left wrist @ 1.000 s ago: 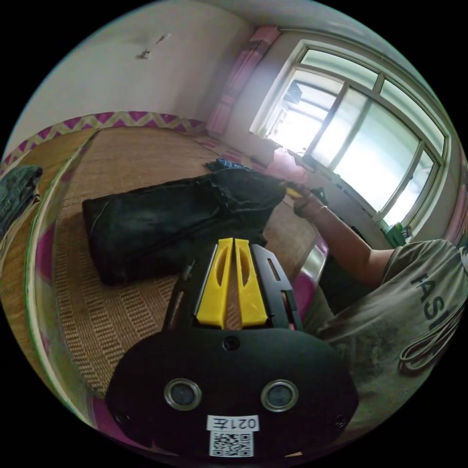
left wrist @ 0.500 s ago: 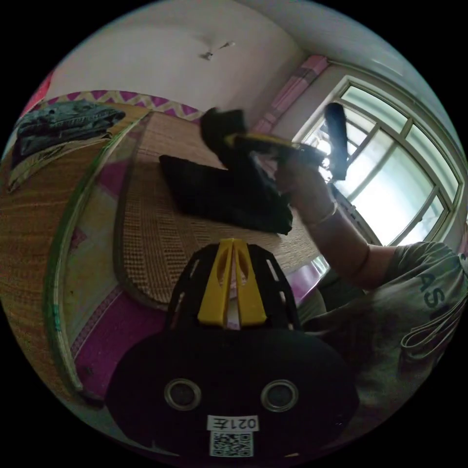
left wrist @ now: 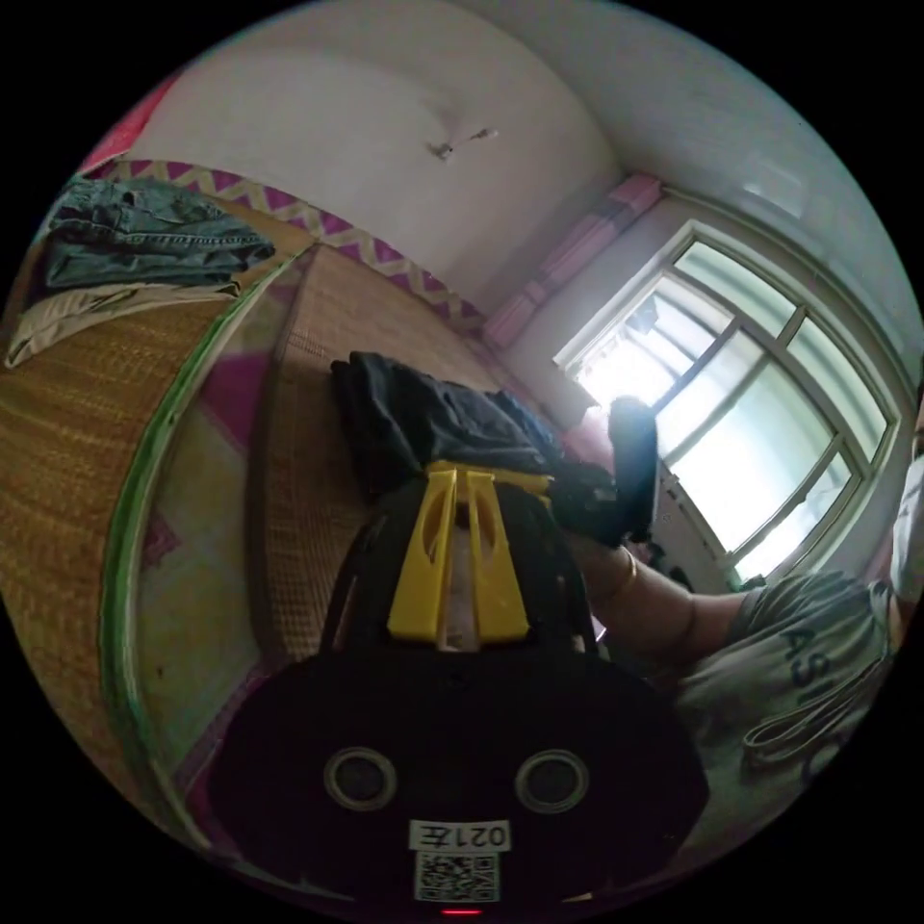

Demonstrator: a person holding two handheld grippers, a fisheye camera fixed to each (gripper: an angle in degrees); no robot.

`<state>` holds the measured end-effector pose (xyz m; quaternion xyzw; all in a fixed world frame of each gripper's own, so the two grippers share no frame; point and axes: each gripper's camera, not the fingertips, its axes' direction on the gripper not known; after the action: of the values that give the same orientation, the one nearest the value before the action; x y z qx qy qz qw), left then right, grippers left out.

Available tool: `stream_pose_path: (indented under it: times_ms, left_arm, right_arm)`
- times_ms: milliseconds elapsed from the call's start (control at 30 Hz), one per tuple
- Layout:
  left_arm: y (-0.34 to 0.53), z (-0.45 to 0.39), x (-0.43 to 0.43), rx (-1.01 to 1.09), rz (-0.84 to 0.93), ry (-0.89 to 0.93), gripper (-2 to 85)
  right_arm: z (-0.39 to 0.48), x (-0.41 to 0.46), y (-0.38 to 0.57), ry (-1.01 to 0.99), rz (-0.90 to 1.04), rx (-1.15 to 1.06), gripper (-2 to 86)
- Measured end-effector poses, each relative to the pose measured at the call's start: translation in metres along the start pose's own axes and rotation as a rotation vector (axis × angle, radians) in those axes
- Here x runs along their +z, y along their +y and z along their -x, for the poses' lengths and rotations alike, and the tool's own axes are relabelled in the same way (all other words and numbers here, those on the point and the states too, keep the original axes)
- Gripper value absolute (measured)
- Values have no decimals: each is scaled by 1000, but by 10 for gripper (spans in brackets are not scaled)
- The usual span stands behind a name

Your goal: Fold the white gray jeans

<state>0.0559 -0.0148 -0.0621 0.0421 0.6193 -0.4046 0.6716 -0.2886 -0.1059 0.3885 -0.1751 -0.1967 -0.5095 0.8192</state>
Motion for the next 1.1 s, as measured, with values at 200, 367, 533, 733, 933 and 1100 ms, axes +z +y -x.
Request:
stream_pose_path:
  times_ms: [200, 367, 533, 733, 933, 1100]
  left_arm:
    - [-94, -20, 7, 161, -39, -102, -7]
    - [-152, 23, 93, 146, 339, -455, -9]
    - [-176, 41, 52, 113, 210, -394, -6]
    - [-234, 112, 7, -170, 102, -78, 114]
    - [-281, 157, 18, -303, 259, 134, 165]
    - [-319, 139, 30, -212, 396, 1, 102]
  right_arm:
    - [-124, -76, 82, 187, -179, 355, 68]
    - [-199, -9, 148, 58, 27, 472, 39]
    - [-227, -32, 148, 53, 41, 404, 36]
    - [-363, -25, 157, -227, -154, 675, 120]
    - [-461, 53, 180, -646, -101, 870, 150]
    - [-471, 80, 181, -765, -104, 864, 116]
